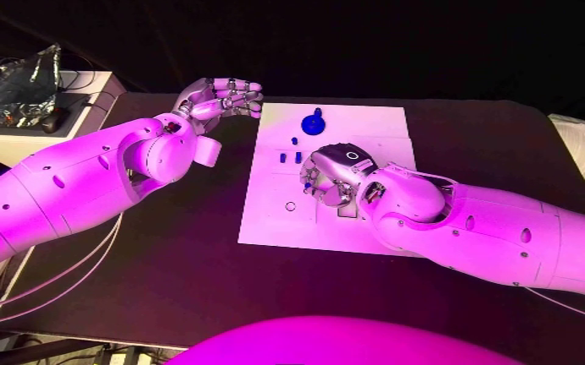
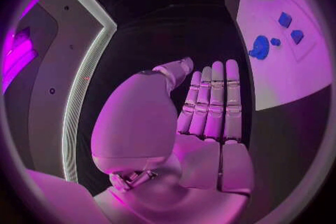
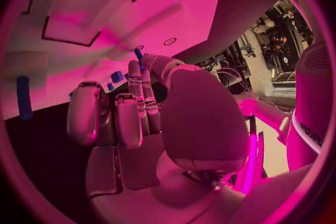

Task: Assemble the parts on the task board

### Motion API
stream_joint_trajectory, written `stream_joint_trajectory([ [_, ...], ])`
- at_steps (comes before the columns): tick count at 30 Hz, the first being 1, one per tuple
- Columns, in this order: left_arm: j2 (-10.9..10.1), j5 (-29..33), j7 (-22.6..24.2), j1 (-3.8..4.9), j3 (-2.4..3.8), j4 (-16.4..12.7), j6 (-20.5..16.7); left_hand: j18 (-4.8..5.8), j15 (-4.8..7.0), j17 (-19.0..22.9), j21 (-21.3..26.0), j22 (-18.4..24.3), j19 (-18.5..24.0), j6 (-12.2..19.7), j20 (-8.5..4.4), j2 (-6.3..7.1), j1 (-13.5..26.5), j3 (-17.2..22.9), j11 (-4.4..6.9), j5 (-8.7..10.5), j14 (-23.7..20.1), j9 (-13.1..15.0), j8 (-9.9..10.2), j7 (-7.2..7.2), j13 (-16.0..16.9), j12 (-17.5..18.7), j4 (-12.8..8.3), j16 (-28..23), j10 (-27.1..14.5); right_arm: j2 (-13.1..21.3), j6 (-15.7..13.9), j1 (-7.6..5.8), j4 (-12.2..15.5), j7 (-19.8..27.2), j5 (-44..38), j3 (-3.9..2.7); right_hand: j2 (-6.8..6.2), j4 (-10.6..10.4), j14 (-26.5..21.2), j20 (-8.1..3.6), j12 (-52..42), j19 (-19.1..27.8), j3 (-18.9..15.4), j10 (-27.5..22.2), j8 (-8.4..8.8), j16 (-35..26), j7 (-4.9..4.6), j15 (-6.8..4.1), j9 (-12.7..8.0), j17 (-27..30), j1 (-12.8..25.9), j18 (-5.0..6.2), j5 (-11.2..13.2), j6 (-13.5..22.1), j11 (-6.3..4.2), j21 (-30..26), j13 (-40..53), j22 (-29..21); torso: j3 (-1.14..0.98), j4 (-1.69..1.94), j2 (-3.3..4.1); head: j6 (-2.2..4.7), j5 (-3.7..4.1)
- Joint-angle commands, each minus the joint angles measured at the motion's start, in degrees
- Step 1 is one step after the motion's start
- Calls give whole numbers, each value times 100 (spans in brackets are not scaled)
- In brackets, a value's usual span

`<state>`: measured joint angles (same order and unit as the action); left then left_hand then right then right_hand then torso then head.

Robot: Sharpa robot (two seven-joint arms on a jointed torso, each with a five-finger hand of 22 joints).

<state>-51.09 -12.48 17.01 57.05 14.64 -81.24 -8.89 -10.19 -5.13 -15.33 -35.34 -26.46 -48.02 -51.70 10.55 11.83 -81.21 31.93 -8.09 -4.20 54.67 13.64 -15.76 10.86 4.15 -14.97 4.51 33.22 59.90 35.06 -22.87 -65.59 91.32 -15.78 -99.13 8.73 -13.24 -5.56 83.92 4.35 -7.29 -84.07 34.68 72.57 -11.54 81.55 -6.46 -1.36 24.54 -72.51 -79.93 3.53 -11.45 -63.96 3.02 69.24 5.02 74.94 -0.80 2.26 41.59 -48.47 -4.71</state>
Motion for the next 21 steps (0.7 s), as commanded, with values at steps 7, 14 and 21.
stream_joint_trajectory([
  [7, 4, 4, 23, -1, 5, -13, 73, -9, -31, -7, 23, 8, 3, -9, 39, -4, -35, -40, -18, 1, 24, -8, -2, 50, -5, 18, 0, -29, -20, 9, 134, 22, 26, -19, -147, 8, 208, 106, 270, -70, -24, -136, 158, 186, -88, 50, 24, -71, 111, -28, -27, 22, -41, -45, -65, 90, 72, 524, -2, -3, 0, -9, -1],
  [14, 4, 5, 21, -1, 5, -12, 75, -9, -31, -7, 23, 8, 3, -9, 39, -4, -35, -40, -18, 1, 24, -8, -2, 50, -5, 18, 0, -29, -20, 32, -96, 26, 61, 33, -144, 8, 211, 134, 273, -76, -13, -152, 192, 212, -107, 56, 27, -75, 141, -38, -3, 9, -13, -41, -70, 162, 85, 564, -4, 3, 3, -24, -19],
  [21, 0, 5, 22, -1, 5, -15, 78, -10, -31, -14, 28, 10, -1, -10, 40, -7, -37, -44, -18, 0, 28, -10, -2, 50, -5, 21, -1, -40, -23, 61, -135, 30, 102, 74, -127, 8, 210, 146, 274, -78, -8, -162, 205, 221, -116, 57, 28, -77, 154, -40, 8, 1, 0, -40, -72, 203, 90, 586, 2, 1, 1, -28, -31],
])
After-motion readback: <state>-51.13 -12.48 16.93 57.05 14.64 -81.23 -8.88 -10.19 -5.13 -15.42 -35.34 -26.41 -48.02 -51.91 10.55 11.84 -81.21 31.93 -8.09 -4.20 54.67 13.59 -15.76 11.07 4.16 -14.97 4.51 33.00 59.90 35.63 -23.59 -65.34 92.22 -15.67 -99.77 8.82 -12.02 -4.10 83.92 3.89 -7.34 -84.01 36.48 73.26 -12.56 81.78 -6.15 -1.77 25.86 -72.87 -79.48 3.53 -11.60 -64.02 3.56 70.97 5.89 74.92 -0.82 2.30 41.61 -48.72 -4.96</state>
